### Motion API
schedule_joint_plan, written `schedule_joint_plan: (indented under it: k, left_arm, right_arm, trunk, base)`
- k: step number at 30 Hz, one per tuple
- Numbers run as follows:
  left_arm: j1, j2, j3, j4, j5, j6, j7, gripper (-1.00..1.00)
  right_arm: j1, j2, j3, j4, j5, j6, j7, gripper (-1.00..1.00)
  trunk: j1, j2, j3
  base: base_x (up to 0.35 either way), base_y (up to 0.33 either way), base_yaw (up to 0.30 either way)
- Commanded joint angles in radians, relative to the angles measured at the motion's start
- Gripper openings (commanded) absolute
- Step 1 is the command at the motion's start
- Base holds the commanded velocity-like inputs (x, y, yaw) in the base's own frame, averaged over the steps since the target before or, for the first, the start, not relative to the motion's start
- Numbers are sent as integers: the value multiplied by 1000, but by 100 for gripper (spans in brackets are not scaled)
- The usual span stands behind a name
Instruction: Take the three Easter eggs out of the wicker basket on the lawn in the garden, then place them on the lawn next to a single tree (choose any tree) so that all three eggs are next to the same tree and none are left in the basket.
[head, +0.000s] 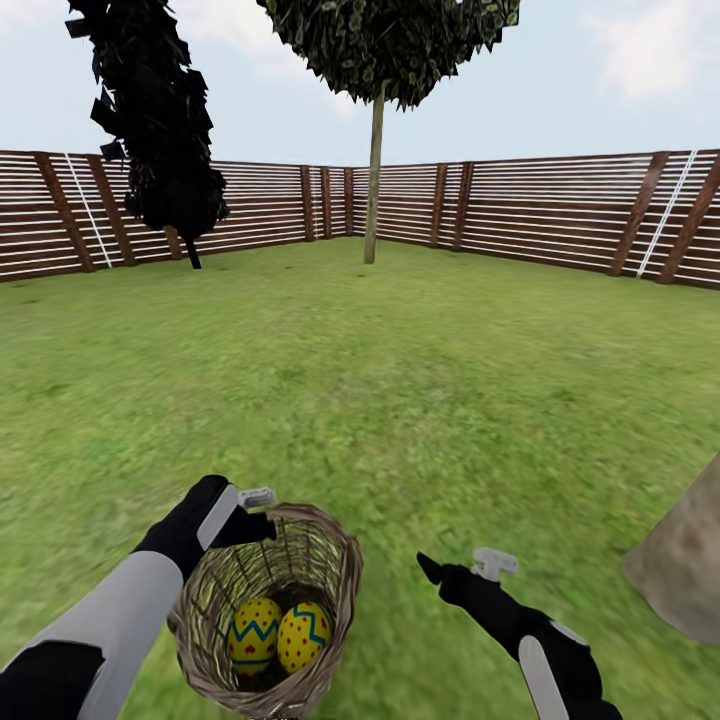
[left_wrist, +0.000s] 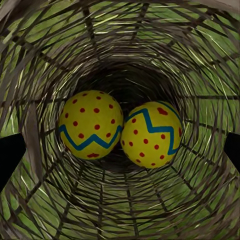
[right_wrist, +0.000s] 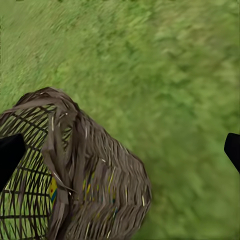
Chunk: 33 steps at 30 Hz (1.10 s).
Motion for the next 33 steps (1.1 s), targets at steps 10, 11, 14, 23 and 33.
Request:
schedule_joint_plan:
  k: [10,11,14,23,33]
  left_arm:
    - [-1,0,-43,18,10,-26,-10,100]
    - [-1,0,-44,19,10,-27,-14,100]
    - [-1,-1,-49,24,10,-30,-30,100]
    - [-1,-1,-83,29,10,-51,-42,100]
    - [-1,0,-108,31,10,-67,-63,100]
  right_arm:
    - [0,1,-8,-17,-2,6,10,100]
    - [0,1,-8,-17,-2,6,10,100]
    - [0,1,-8,-18,-2,6,10,100]
    - [0,1,-9,-17,-2,6,10,100]
    - [0,1,-9,-17,-2,6,10,100]
  trunk:
    - [38,-71,-32]
    - [42,-78,-35]
    - [54,-99,-45]
    - [75,-135,-76]
    - [79,-137,-115]
  base:
    - [0,0,0]
    - [0,0,0]
    - [0,0,0]
    - [0,0,0]
    - [0,0,0]
